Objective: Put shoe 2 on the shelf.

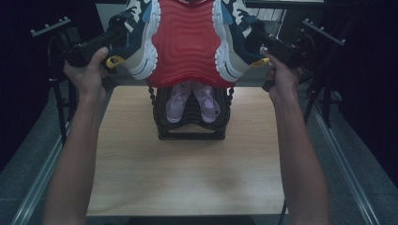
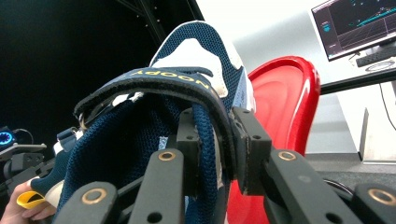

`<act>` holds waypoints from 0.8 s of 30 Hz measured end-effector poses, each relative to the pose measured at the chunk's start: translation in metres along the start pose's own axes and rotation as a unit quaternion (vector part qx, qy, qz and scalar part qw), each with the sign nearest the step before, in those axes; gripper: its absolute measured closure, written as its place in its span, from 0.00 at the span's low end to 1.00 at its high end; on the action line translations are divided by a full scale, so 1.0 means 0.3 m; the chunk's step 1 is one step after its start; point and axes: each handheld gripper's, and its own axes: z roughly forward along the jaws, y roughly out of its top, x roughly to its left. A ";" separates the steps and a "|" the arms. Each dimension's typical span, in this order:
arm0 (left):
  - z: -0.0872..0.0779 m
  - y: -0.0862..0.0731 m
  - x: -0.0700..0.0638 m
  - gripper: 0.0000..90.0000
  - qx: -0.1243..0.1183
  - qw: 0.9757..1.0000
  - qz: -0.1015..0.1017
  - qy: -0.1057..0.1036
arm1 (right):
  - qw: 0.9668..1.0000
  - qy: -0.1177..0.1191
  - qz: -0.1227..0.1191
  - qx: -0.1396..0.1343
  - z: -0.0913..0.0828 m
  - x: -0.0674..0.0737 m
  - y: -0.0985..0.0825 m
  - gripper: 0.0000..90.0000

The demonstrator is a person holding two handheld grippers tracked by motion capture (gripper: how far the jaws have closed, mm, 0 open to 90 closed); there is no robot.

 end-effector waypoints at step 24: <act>0.176 0.002 -0.078 0.82 0.018 0.999 0.041 0.006 | 0.999 -0.036 -0.022 0.010 0.131 0.015 0.028 0.83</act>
